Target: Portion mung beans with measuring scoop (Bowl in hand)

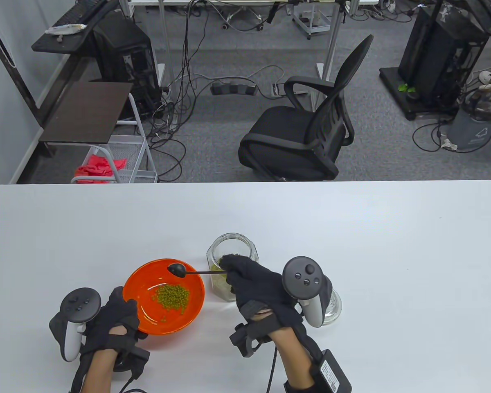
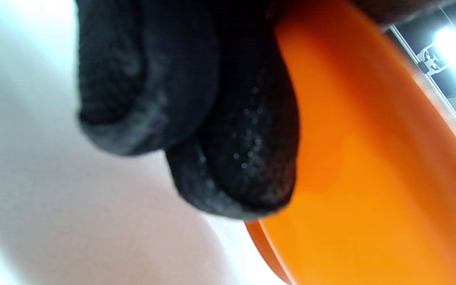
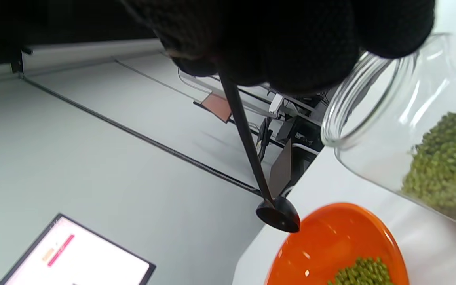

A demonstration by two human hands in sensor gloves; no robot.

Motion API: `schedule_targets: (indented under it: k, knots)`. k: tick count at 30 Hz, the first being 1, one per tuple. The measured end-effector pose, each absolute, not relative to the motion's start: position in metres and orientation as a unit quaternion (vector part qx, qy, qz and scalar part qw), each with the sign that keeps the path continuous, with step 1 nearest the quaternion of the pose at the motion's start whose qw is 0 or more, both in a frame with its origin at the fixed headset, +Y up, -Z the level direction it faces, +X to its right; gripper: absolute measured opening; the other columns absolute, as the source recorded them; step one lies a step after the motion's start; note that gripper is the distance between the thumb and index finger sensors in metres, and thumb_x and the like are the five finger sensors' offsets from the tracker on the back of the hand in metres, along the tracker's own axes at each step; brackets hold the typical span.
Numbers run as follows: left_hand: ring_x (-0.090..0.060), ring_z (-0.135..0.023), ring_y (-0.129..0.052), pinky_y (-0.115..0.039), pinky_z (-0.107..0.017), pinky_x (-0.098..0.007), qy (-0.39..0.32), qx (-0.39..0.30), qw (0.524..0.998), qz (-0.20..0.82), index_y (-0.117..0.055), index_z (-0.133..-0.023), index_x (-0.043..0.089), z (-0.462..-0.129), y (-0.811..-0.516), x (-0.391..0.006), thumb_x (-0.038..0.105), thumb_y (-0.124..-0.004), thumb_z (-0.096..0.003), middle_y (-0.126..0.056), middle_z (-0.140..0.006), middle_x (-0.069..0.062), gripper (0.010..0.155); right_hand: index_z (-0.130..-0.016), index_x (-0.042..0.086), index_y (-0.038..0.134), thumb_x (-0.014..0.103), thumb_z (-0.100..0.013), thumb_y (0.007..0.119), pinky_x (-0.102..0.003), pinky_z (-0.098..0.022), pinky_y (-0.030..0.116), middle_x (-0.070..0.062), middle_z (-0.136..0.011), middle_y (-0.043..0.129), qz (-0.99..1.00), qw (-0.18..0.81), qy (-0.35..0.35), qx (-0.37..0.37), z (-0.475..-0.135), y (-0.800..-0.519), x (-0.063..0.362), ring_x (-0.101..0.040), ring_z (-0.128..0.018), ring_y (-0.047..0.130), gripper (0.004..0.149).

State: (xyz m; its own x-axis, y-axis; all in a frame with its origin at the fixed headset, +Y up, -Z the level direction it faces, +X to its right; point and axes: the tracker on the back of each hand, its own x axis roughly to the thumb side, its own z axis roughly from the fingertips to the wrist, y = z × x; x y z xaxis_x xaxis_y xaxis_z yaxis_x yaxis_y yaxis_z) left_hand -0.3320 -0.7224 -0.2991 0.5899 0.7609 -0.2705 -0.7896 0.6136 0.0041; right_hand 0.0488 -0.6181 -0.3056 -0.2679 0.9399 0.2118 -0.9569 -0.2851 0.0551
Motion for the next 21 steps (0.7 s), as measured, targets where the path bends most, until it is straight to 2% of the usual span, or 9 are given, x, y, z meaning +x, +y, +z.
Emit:
schedule_targets:
  k: [12,21]
  knots:
    - [-0.009,-0.018,-0.116,-0.101,-0.013,-0.017,0.124,-0.057,0.892,0.431,-0.047,-0.103,-0.002,-0.299,-0.723,-0.332,0.033,-0.068,-0.0527,-0.083,-0.083,-0.013,0.064,-0.085,0.007,0.082,0.021,-0.047,0.078,-0.061,-0.044,0.074,-0.023,-0.062,0.089,0.785,0.604,-0.135,0.025,-0.297,-0.602,0.099,-0.03,-0.039,0.094,0.04]
    - [-0.01,-0.019,-0.116,-0.101,-0.013,-0.017,0.125,-0.056,0.893,0.428,-0.046,-0.103,-0.002,-0.299,-0.723,-0.332,0.032,-0.068,-0.0527,-0.083,-0.083,-0.013,0.064,-0.084,0.007,0.083,0.022,-0.047,0.078,-0.061,-0.043,0.074,-0.022,-0.061,0.09,0.817,0.552,-0.167,-0.008,-0.299,-0.605,0.102,-0.031,-0.038,0.095,0.04]
